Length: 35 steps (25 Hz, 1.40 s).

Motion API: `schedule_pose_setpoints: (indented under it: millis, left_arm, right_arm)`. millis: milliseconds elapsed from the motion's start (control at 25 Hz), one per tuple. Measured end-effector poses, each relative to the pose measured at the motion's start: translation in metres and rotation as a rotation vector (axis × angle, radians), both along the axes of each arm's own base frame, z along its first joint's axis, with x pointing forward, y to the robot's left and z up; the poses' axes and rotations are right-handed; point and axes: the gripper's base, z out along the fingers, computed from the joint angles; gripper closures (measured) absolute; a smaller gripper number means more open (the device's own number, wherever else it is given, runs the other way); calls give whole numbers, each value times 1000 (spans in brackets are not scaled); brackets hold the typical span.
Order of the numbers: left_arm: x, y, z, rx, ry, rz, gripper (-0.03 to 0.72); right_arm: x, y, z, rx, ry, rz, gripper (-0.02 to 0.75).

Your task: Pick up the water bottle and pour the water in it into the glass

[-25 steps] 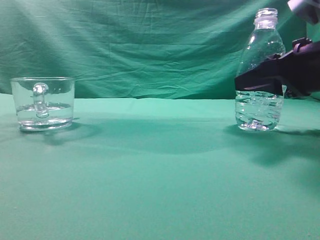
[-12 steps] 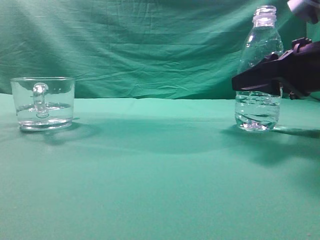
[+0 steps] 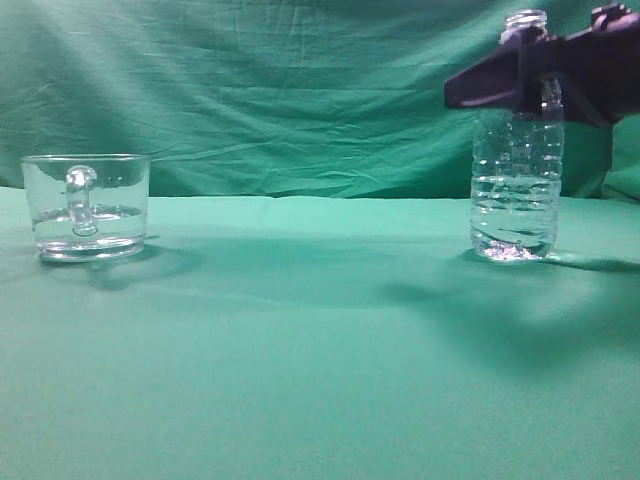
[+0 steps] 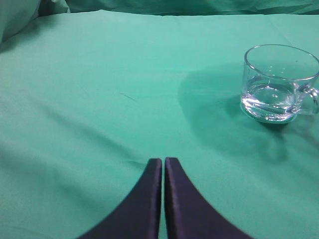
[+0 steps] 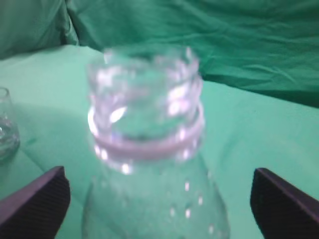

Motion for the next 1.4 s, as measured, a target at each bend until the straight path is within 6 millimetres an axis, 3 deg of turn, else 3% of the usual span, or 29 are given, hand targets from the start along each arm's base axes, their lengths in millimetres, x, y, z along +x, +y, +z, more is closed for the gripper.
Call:
schedule_pose_setpoints:
  millis: [240, 400, 560, 680, 840, 1200, 1400]
  left_arm:
    - [0, 0, 0, 0, 0, 0, 688]
    - [0, 0, 0, 0, 0, 0, 688]
    - [0, 0, 0, 0, 0, 0, 688]
    - [0, 0, 0, 0, 0, 0, 688]
    - [0, 0, 0, 0, 0, 0, 688]
    - [0, 0, 0, 0, 0, 0, 688]
    - [0, 0, 0, 0, 0, 0, 688]
  right_arm:
    - [-11, 0, 63, 81, -135, -1, 69]
    - [-30, -3, 112, 168, -159, -24, 69]
    - [-55, -9, 153, 238, -107, -82, 318]
    - [-81, -12, 176, 238, -65, -117, 576]
    - [-115, -11, 198, 188, -77, -86, 738]
    - [-190, -9, 239, 153, -289, 4, 738]
    - [-224, -8, 247, 64, -412, 41, 738]
